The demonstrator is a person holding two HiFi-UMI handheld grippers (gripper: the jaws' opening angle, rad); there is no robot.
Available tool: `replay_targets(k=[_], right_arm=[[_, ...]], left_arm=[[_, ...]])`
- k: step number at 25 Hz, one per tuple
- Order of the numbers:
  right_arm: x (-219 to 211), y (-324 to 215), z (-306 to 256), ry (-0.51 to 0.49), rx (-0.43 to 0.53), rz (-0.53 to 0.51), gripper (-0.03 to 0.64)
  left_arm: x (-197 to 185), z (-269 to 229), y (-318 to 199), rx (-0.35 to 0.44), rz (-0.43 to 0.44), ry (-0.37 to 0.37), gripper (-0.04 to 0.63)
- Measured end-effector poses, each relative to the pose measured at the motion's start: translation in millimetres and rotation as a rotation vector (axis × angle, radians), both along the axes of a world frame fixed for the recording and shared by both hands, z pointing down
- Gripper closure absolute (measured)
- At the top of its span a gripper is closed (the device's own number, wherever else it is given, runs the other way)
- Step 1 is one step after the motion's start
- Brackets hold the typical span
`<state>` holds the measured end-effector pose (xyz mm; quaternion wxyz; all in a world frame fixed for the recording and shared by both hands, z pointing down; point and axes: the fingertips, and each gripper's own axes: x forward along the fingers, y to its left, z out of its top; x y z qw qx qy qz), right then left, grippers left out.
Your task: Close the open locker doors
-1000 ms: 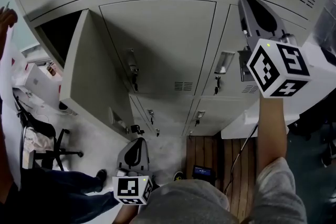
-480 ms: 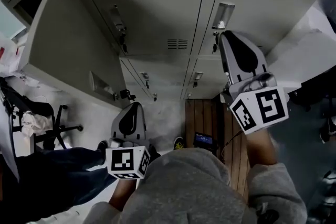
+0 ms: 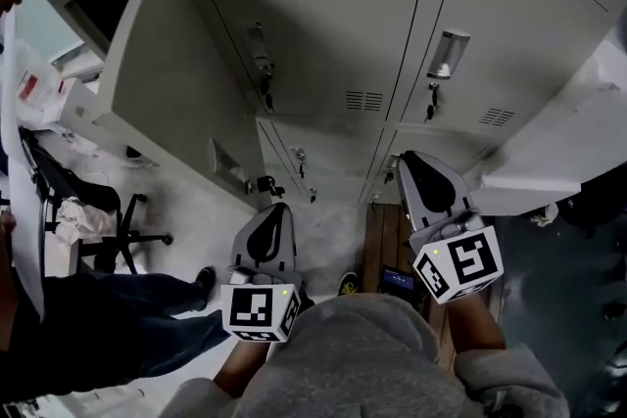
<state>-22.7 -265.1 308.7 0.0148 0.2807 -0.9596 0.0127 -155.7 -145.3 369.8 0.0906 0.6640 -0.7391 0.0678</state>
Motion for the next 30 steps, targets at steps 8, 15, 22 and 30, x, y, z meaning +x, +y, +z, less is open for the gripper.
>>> replay_targets(k=[8,15,22,30], right_arm=[[-26,18,-10,-0.024,0.015,-0.082,0.569],[-58,39,-13,-0.030,0.018,-0.200,0.569],[-94,59,-17,-0.041,0.027,-0.296,0.569],[-135,85,-20,-0.035,0.017,-0.418,0.566]], left_arm=[[-11,-6,14,0.014,-0.047,-0.019,0.586],[-28,-6,32,0.010,-0.107,-0.022,0.586],[-51,-5,49,0.005,-0.157,-0.017,0.586],[-80,-7,65,0.002,-0.197,-0.012,0.586]])
